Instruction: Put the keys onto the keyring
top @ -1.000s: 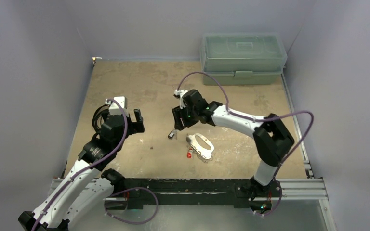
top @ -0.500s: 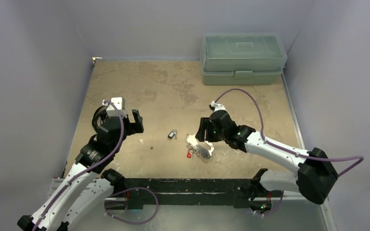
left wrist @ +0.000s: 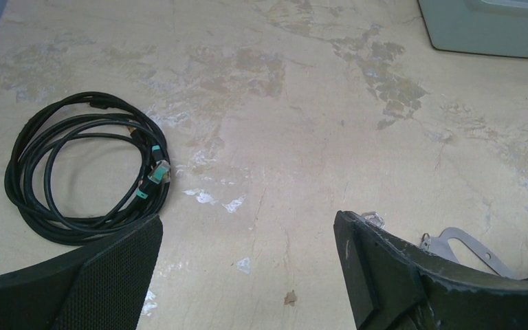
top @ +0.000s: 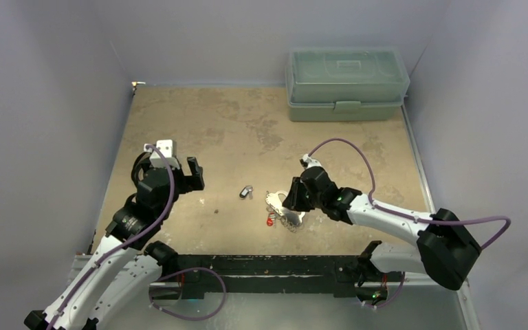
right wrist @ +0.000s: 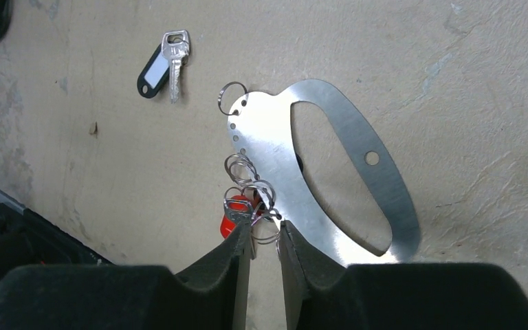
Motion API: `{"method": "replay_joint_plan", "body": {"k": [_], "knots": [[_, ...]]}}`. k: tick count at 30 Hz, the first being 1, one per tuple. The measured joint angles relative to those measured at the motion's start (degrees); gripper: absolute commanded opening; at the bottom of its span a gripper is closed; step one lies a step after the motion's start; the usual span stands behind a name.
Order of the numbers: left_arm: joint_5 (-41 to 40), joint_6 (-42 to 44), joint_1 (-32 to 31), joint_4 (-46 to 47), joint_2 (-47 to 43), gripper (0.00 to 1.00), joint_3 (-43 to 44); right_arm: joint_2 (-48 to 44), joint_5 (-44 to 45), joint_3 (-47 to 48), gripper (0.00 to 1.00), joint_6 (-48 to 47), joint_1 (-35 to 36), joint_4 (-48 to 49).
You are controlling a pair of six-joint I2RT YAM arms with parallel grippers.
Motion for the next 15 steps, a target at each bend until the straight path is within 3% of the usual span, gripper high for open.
{"method": "replay_joint_plan", "body": {"k": [15], "knots": [[0.0,0.02,0.0,0.02,0.02,0.94,0.0,2.86,-3.43,-4.17,0.32,1.81,1.33,4.0]]}}
